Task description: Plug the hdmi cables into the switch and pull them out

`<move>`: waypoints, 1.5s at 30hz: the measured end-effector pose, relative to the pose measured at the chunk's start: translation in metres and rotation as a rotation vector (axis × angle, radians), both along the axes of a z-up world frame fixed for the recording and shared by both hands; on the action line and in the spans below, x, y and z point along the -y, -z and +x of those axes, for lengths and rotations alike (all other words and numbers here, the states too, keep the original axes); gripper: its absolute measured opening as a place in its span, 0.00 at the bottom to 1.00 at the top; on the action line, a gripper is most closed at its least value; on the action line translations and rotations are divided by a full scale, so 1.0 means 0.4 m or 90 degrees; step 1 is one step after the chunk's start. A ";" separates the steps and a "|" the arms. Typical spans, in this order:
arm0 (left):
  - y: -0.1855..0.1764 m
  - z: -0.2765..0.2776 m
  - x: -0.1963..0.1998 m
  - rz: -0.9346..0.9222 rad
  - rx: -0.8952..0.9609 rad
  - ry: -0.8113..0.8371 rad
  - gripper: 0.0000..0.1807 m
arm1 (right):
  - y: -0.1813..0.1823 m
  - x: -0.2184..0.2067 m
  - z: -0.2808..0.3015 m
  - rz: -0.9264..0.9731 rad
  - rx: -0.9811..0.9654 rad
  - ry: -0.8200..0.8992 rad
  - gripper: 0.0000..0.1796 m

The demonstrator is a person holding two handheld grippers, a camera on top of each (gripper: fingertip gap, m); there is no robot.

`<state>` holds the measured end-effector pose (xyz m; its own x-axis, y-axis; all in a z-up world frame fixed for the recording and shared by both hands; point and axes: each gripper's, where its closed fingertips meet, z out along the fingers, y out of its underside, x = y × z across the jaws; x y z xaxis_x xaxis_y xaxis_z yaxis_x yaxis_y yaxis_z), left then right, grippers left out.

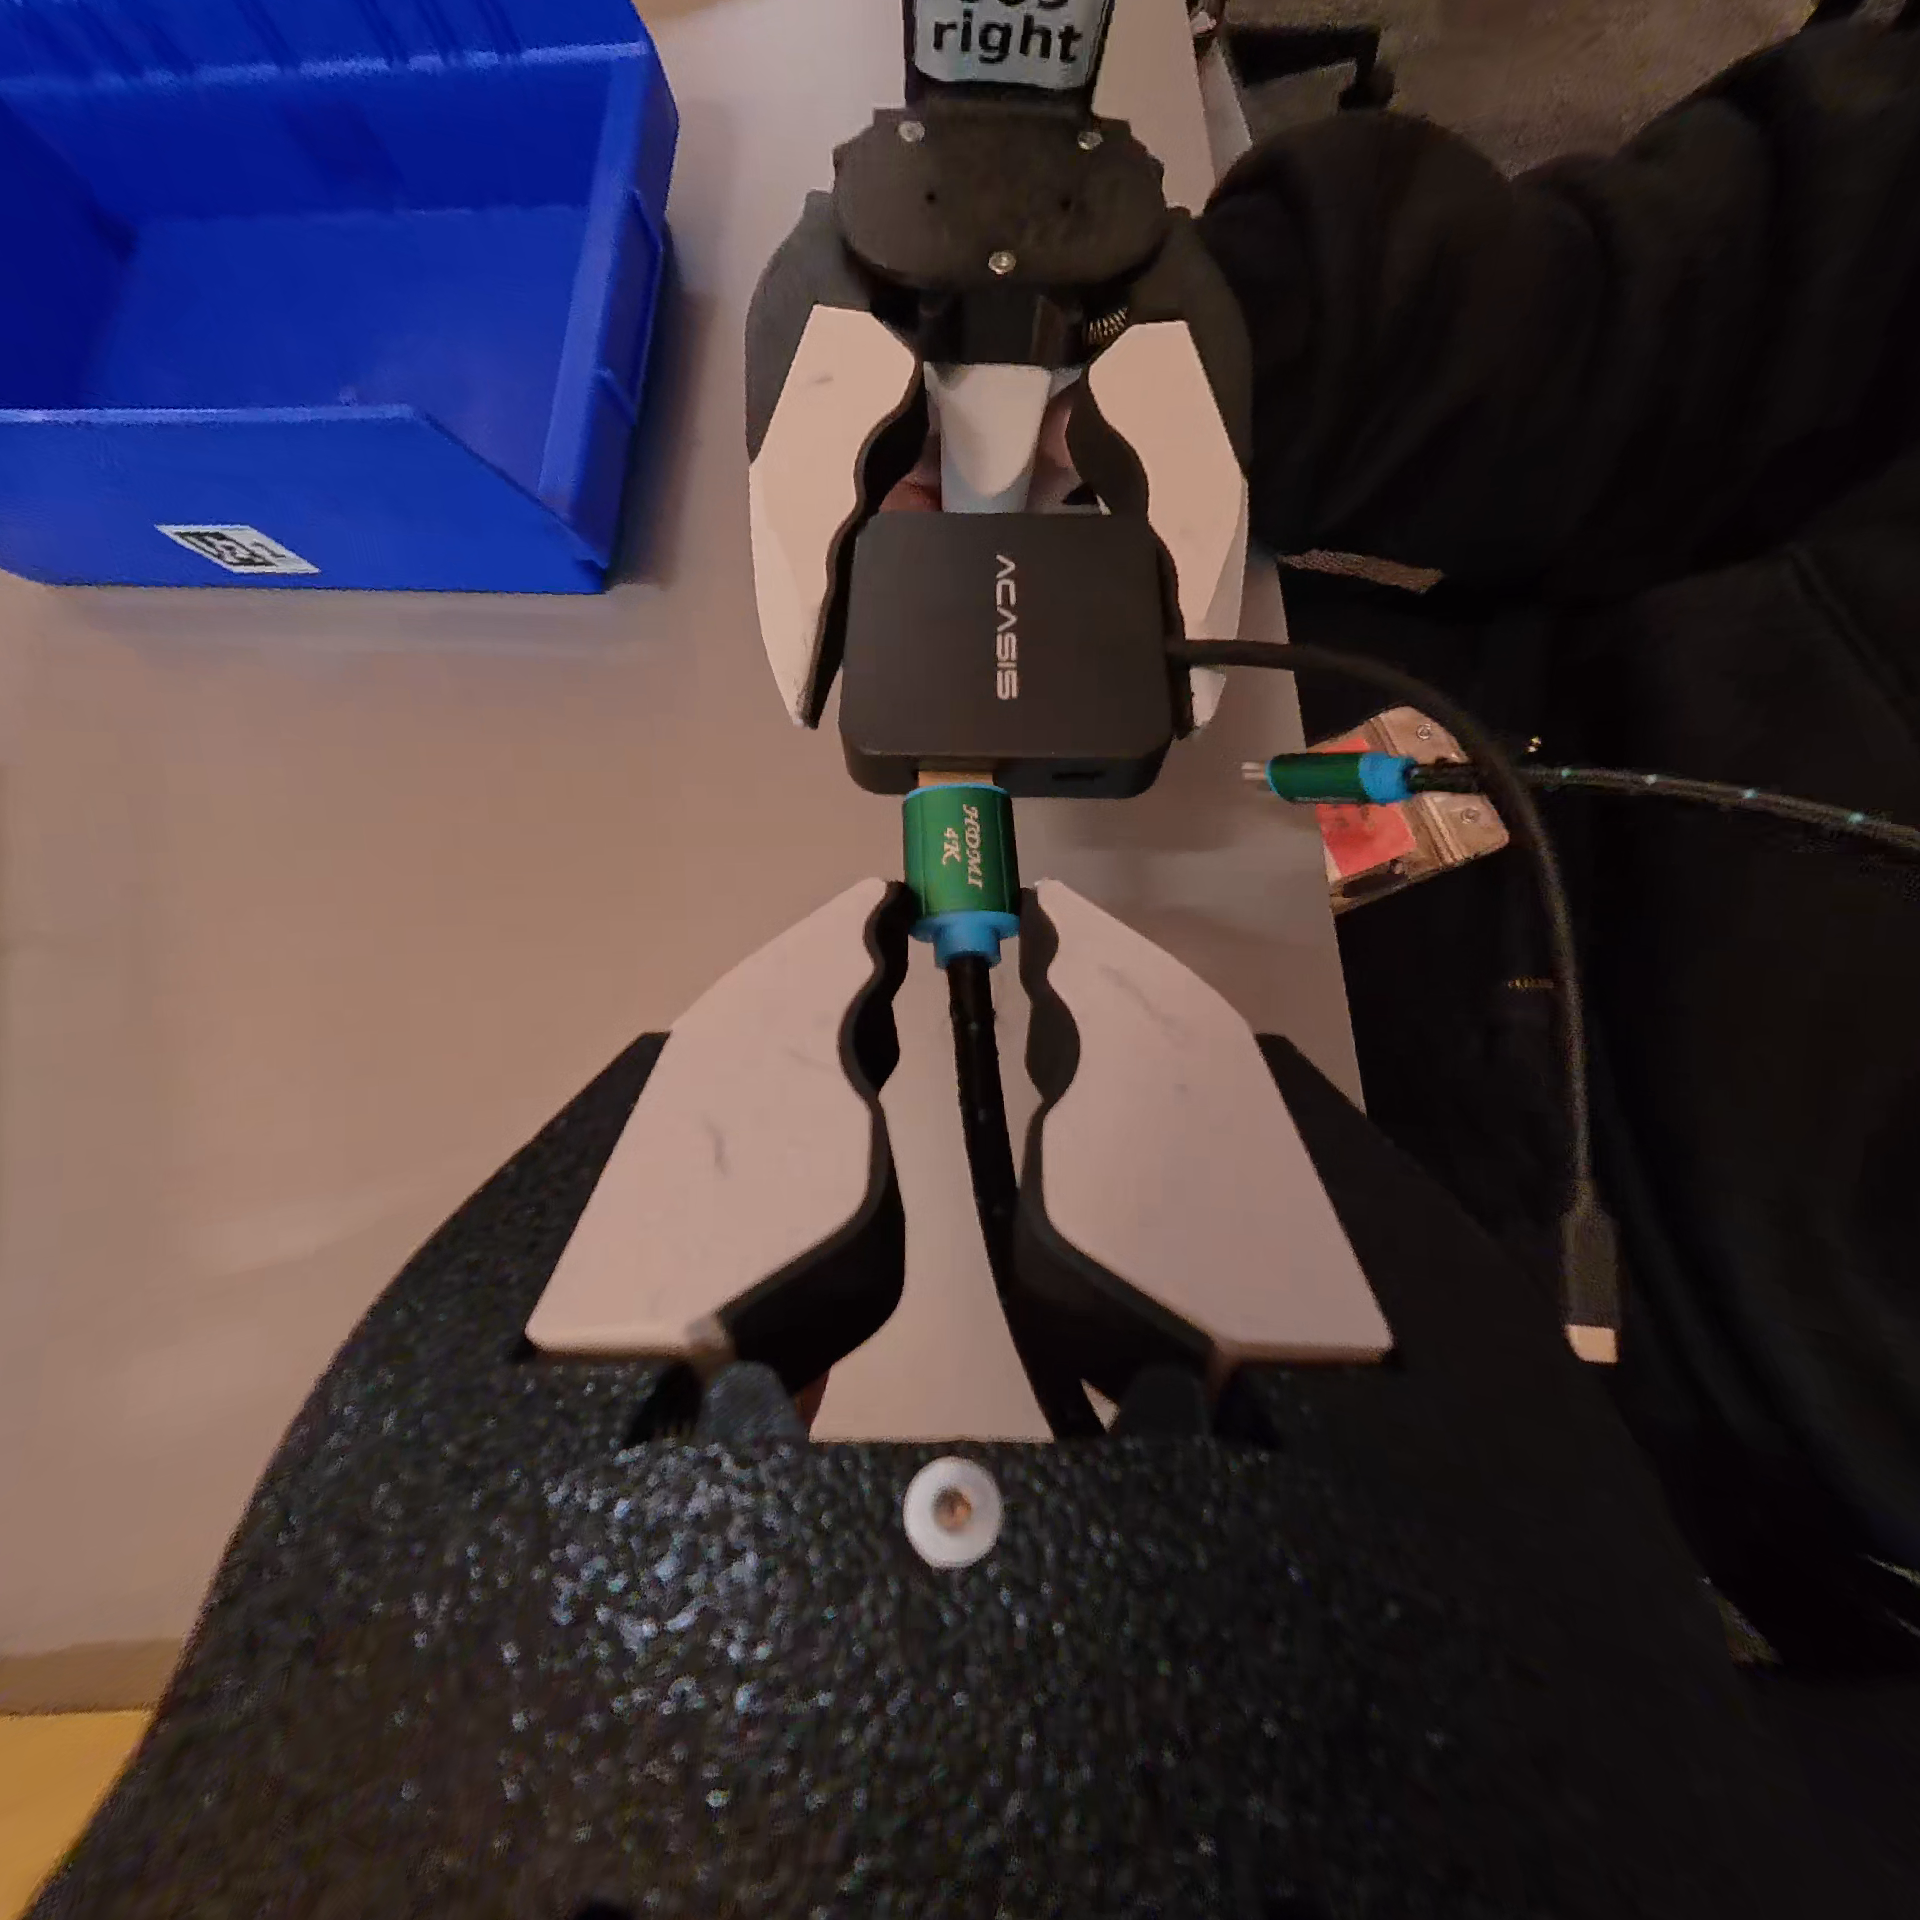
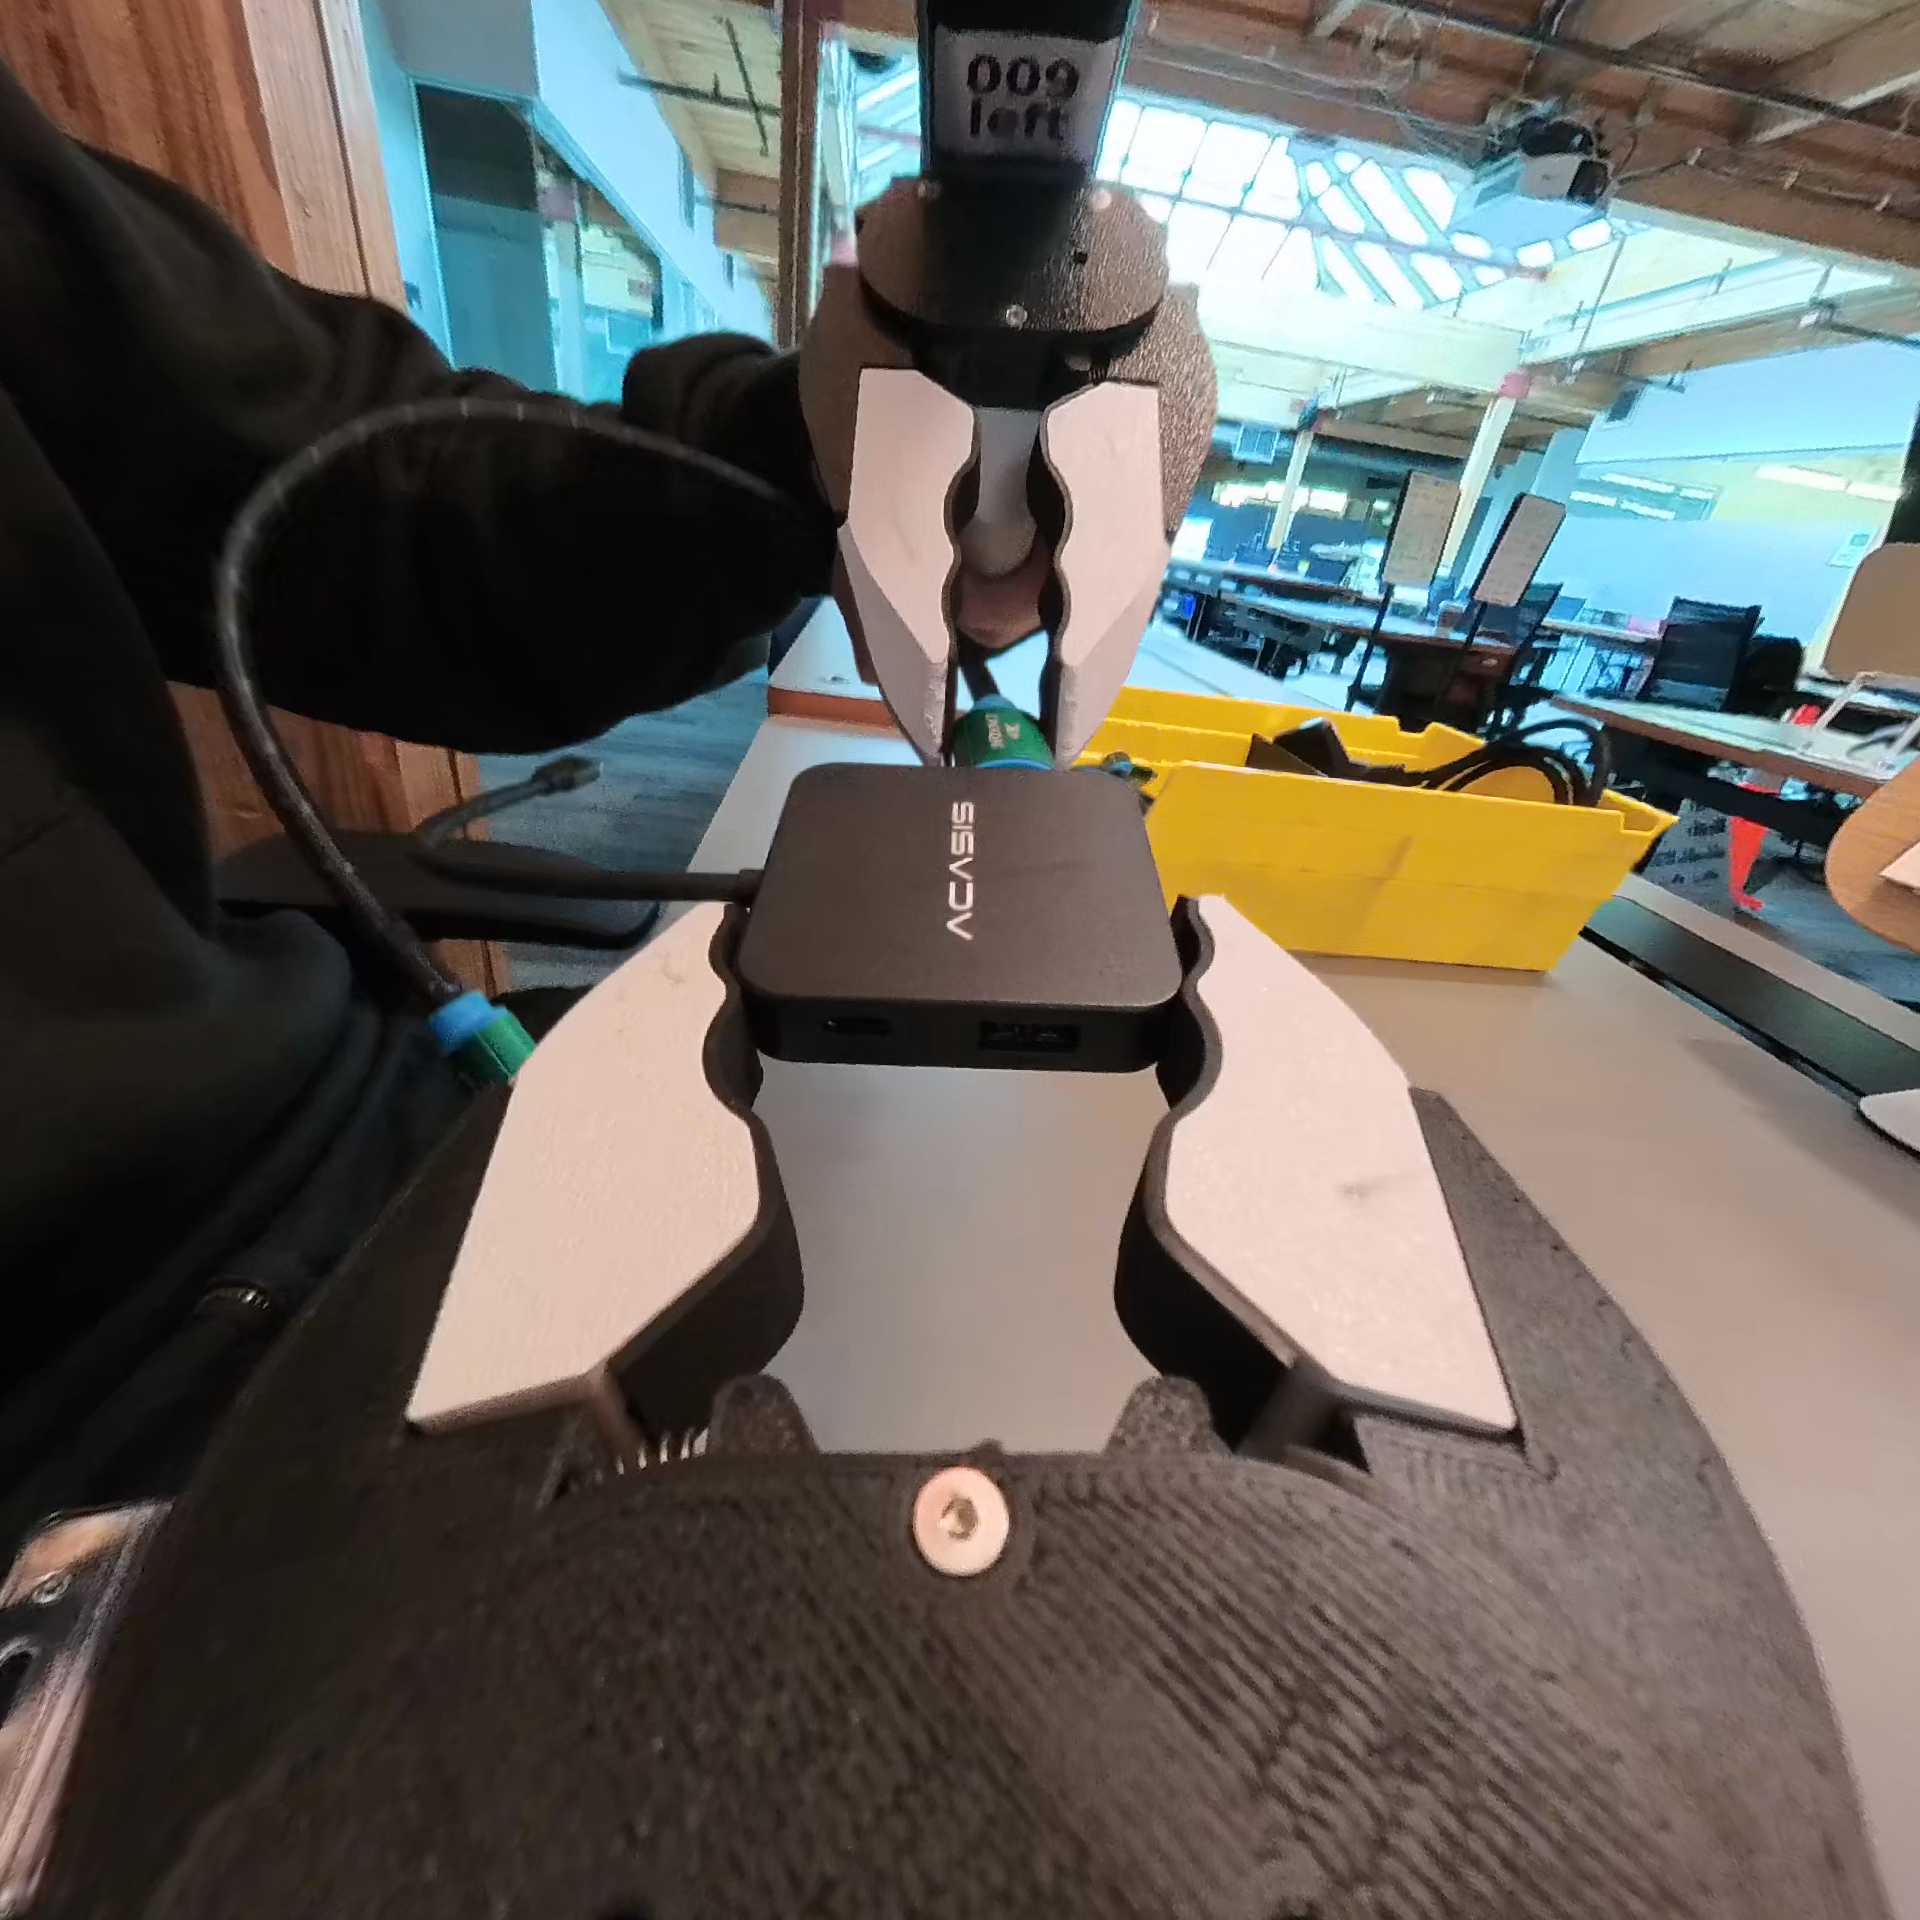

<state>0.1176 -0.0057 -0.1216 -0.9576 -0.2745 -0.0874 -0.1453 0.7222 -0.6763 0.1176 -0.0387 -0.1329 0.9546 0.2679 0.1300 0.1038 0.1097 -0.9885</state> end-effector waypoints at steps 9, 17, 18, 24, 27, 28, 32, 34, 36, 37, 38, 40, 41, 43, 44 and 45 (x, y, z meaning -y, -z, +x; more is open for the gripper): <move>0.051 0.000 -0.028 0.076 -0.007 -0.006 0.11 | 0.043 -0.033 -0.011 -0.040 0.016 0.004 0.43; -0.070 0.007 -0.010 -0.070 0.074 -0.010 0.13 | -0.010 -0.021 -0.005 0.025 0.104 0.042 0.43; -0.127 0.014 -0.014 -0.123 0.107 -0.029 0.15 | -0.016 -0.013 0.004 0.027 0.121 0.060 0.43; -0.378 0.025 -0.194 -0.415 0.288 -0.208 0.16 | -0.085 0.106 0.123 0.054 0.140 0.229 0.43; -0.286 0.029 -0.271 -0.415 0.245 -0.266 0.17 | -0.159 0.221 0.236 0.126 0.059 0.400 0.43; -0.242 0.028 -0.284 -0.409 0.222 -0.278 0.17 | -0.175 0.264 0.279 0.144 0.024 0.470 0.43; -0.095 0.012 -0.282 -0.414 0.137 -0.282 0.17 | -0.174 0.443 0.424 0.107 0.012 0.784 0.43; -0.046 0.005 -0.269 -0.417 0.107 -0.275 0.17 | -0.152 0.518 0.485 0.021 0.050 0.923 0.43; -0.008 0.002 -0.252 -0.411 0.082 -0.266 0.17 | -0.132 0.561 0.538 -0.075 0.076 1.017 0.43; 0.007 -0.001 -0.241 -0.407 0.070 -0.254 0.17 | -0.115 0.573 0.564 -0.136 0.078 1.048 0.43; 0.020 -0.004 -0.231 -0.402 0.060 -0.243 0.17 | -0.099 0.580 0.589 -0.194 0.074 1.073 0.43; 0.042 -0.001 -0.218 -0.381 0.051 -0.234 0.17 | -0.079 0.575 0.631 -0.273 0.087 1.100 0.43; 0.050 0.001 -0.213 -0.370 0.049 -0.229 0.17 | -0.066 0.571 0.650 -0.310 0.095 1.112 0.43; 0.060 0.002 -0.204 -0.359 0.045 -0.220 0.17 | -0.042 0.550 0.682 -0.357 0.110 1.123 0.43; 0.063 0.003 -0.202 -0.358 0.045 -0.218 0.17 | -0.028 0.536 0.696 -0.383 0.128 1.121 0.43; 0.065 0.004 -0.201 -0.356 0.044 -0.218 0.17 | -0.009 0.521 0.707 -0.413 0.136 1.114 0.43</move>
<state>0.1191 0.0748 -0.1475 -0.8053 -0.5845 0.0992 -0.2473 0.1792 -0.9522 0.4005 -0.2472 -0.1293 0.1505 -0.8146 0.5601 -0.2190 -0.5800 -0.7846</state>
